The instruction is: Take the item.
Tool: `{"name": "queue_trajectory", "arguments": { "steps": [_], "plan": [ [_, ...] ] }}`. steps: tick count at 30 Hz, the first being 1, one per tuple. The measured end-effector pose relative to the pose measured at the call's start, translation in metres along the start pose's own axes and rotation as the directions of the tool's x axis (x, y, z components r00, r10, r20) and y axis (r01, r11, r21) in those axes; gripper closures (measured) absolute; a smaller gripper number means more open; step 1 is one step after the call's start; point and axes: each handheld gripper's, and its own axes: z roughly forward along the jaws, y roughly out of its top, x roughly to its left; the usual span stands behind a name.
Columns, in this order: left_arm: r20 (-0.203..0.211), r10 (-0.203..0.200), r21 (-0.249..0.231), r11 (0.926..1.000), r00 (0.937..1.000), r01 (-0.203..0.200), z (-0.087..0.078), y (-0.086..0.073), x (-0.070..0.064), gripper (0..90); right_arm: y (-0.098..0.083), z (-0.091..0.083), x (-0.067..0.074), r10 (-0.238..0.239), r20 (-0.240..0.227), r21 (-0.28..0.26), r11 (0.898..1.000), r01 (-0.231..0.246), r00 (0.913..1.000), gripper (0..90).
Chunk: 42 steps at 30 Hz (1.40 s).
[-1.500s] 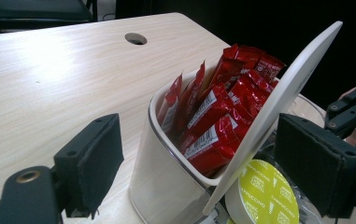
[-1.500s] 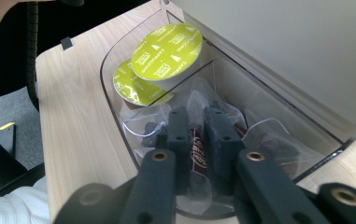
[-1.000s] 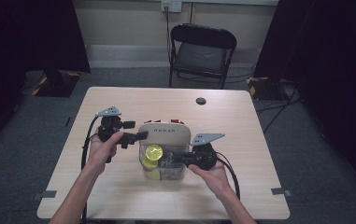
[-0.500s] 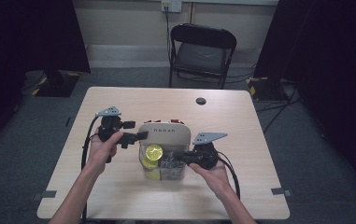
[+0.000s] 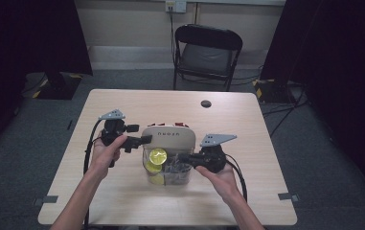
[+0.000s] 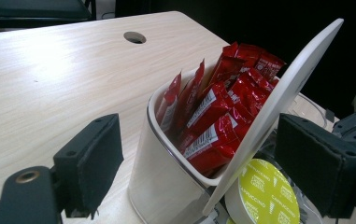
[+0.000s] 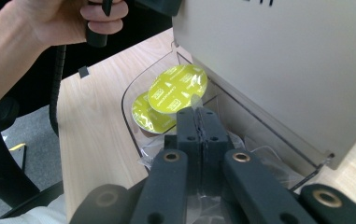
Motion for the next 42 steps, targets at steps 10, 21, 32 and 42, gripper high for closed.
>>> {"name": "queue_trajectory", "arguments": {
  "steps": [10, 21, 32, 42],
  "plan": [
    [0.005, 0.005, 0.002, 1.0, 1.0, -0.005, 0.0, 0.0, 0.0, 15.3, 0.003, -0.005, 0.001, 0.001, 0.003, -0.024, 1.0, -0.001, 1.0, 90.0],
    [0.004, 0.0, 0.002, 1.0, 1.0, 0.0, 0.0, 0.0, 0.0, 15.3, 0.009, -0.018, 0.002, 0.005, 0.0, -0.06, 0.998, -0.005, 1.0, 90.0],
    [-0.004, -0.004, 0.006, 1.0, 1.0, 0.004, 0.0, -0.001, 0.0, 15.3, 0.012, -0.033, 0.002, 0.003, 0.014, -0.098, 0.995, -0.002, 0.9999, 90.0],
    [-0.004, -0.005, 0.004, 1.0, 1.0, 0.005, 0.0, -0.001, -0.001, 15.4, 0.011, -0.044, -0.003, 0.016, 0.033, -0.118, 0.993, -0.012, 0.9993, 90.0]
  ]
}}
